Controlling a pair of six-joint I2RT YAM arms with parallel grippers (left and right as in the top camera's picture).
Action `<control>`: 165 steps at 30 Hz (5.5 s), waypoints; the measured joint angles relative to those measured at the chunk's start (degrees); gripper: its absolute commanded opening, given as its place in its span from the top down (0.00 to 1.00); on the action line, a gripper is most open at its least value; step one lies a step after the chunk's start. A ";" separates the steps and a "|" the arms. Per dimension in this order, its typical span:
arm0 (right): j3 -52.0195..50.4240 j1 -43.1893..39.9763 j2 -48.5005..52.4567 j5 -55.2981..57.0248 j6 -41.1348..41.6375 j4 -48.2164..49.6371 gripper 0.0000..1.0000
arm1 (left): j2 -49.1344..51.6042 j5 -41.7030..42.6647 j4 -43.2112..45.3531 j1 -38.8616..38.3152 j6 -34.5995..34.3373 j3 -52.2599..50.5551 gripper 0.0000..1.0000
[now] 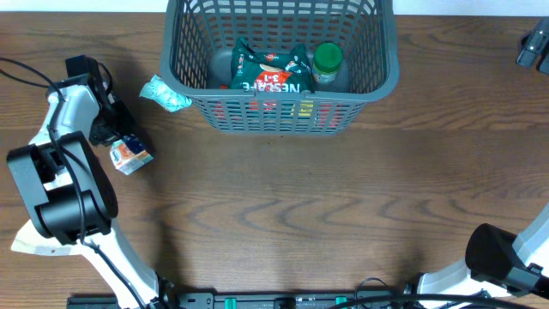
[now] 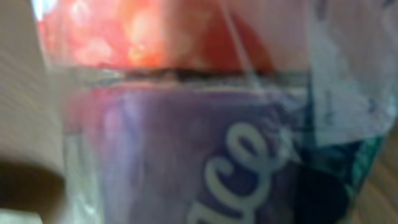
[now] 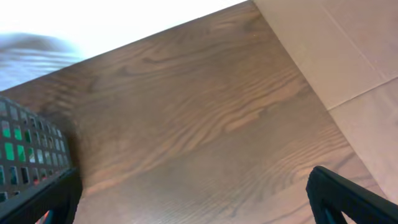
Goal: Pack container
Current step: 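Lift the tissue pack with the left gripper and lower it into the basket, then move the left gripper down to the beige snack bag and grasp it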
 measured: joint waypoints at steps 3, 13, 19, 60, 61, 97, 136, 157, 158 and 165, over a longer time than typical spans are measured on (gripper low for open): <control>0.00 -0.63 0.33 0.02 0.00 -0.02 0.01 | -3.54 1.49 -3.63 -0.09 0.02 0.07 0.94; 0.00 -1.70 6.82 -1.53 -0.02 -0.22 0.01 | -25.29 5.11 -20.17 -1.75 11.10 19.56 0.95; -0.02 -1.86 10.21 -2.19 -0.02 -0.35 0.01 | -31.28 5.84 -22.88 -11.96 31.76 27.56 0.94; -0.04 -1.88 10.56 -7.10 -0.02 -3.45 0.01 | -0.81 11.61 1.18 -36.85 77.83 27.61 0.02; -0.04 -1.88 10.56 -7.10 -0.02 -3.45 0.01 | -0.83 11.61 1.20 -36.85 76.74 27.61 0.02; -0.04 -1.88 10.56 -8.61 -0.83 -3.74 0.01 | -48.46 -13.99 -43.39 -8.48 14.27 24.09 0.02; -0.04 -1.88 10.56 -8.63 -0.85 -3.39 0.01 | -23.69 2.47 -13.64 22.45 52.41 -9.22 0.01; -0.04 -1.88 10.56 -8.63 -0.83 -3.41 0.01 | -10.93 2.78 -9.90 26.27 54.69 -9.22 0.01; -0.04 -1.88 10.56 -8.63 -0.83 -3.41 0.01 | -10.12 2.75 -9.75 26.27 54.69 -9.22 0.02; -0.04 -1.88 10.56 -8.63 -0.83 -3.43 0.01 | -5.01 2.78 -9.57 26.27 54.66 -9.22 0.01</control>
